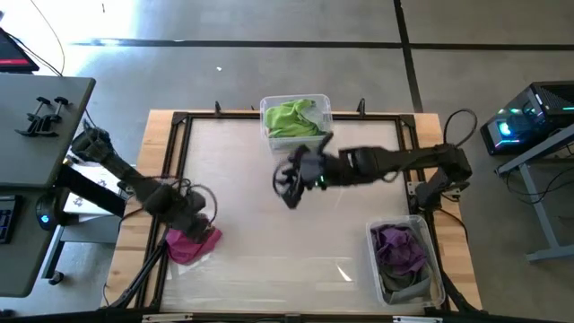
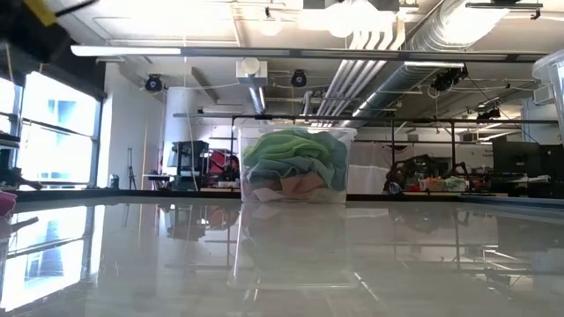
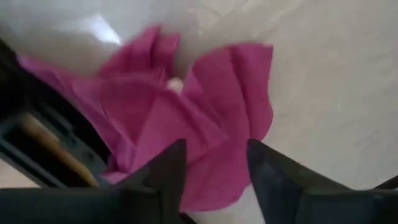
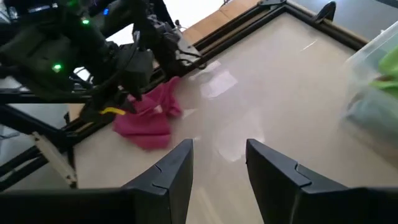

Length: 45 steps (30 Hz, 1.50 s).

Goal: Sort towels by color in basket
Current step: Put the pink towel into the bottom transparent bin

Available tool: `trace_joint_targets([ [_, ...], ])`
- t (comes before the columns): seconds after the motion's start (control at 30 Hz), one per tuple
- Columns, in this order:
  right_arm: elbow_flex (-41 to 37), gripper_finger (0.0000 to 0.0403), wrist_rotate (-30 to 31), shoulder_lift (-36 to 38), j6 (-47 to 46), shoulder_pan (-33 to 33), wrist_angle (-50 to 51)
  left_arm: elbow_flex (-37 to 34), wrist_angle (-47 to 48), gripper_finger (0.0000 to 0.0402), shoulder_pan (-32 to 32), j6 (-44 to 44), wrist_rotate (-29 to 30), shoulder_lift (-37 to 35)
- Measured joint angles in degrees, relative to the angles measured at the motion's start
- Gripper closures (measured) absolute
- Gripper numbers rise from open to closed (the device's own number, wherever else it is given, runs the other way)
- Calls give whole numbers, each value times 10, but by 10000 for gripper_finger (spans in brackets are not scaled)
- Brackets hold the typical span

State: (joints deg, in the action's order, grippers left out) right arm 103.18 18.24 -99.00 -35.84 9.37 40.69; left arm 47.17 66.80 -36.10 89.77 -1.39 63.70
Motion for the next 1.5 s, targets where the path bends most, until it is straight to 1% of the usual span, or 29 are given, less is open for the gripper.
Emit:
trace_joint_targets([
  [0.17, 0, 259, 71, -8, -48, 75, 5, -47, -62, 183, -71, 118, 7, 2],
  [0.23, 0, 259, 107, -16, -57, 94, 4, -70, -68, 166, -81, 157, 10, 7],
  [0.3, 0, 259, 135, -20, -57, 105, 5, -93, -69, 158, -83, 182, 4, 12],
  [0.4, 0, 259, 134, -26, -41, 103, 8, -126, -96, 156, -82, 196, -7, 18],
  [0.5, 0, 259, 110, -31, -28, 93, 9, -158, -169, 162, -78, 195, -8, 20],
  [0.6, 0, 259, 93, -31, -28, 88, 11, -181, -240, 177, -75, 177, -4, 27],
  [0.7, 0, 259, 85, -32, -28, 87, 37, -192, -277, 209, -69, 162, 20, 37],
  [0.77, -7, 259, 85, -33, -53, 87, 73, -195, -280, 239, -63, 156, 59, 47],
  [0.9, -64, 259, 78, -34, -100, 84, 97, -200, -307, 318, -42, 140, 150, 53],
  [0.97, -98, 258, 42, -35, -120, 80, 79, -202, -347, 364, -31, 116, 190, 53],
  [1.0, -113, 257, 18, -34, -124, 78, 59, -202, -374, 382, -27, 105, 207, 52],
  [1.03, -128, 254, -7, -34, -125, 76, 35, -202, -401, 391, -21, 95, 225, 49],
  [1.13, -163, 236, -77, -34, -101, 74, -31, -201, -495, 387, -5, 50, 262, 50],
  [1.2, -177, 219, -115, -34, -71, 76, -82, -201, -566, 392, 6, 5, 273, 49],
  [1.23, -179, 211, -129, -34, -63, 78, -91, -200, -600, 396, 12, -17, 274, 49],
  [1.37, -178, 193, -138, -33, -64, 81, -124, -200, -723, 397, 32, -90, 274, 49],
  [1.43, -178, 191, -142, -29, -67, 83, -152, -190, -757, 398, 40, -118, 274, 48],
  [1.5, -175, 190, -150, -28, -52, 85, -202, -175, -776, 400, 46, -145, 274, 45],
])
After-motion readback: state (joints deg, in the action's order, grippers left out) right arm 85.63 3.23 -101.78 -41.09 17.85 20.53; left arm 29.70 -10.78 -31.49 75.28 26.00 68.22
